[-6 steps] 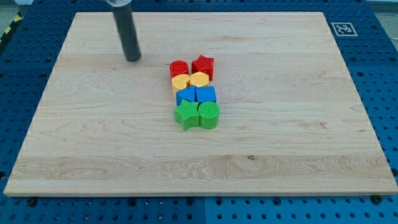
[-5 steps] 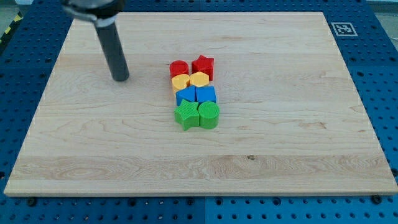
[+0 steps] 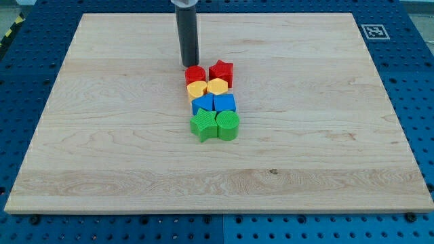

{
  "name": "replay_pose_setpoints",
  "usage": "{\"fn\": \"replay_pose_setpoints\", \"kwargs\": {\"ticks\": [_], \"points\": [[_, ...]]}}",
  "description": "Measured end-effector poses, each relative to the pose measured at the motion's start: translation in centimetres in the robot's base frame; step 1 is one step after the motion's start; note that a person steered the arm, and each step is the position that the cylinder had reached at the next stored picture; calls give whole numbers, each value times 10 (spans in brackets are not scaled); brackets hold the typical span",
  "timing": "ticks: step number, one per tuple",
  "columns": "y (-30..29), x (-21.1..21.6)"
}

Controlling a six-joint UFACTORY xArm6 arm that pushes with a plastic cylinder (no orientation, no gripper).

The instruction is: Separate red circle from group of blocks

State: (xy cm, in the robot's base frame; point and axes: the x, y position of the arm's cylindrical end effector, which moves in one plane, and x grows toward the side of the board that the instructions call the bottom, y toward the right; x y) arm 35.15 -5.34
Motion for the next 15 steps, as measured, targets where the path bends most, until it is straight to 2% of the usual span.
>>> {"fn": "replay_pose_setpoints", "kwargs": {"ticks": [4,11,13,15], "points": [[3,15],[4,137],[-2,151],[16,157]]}}
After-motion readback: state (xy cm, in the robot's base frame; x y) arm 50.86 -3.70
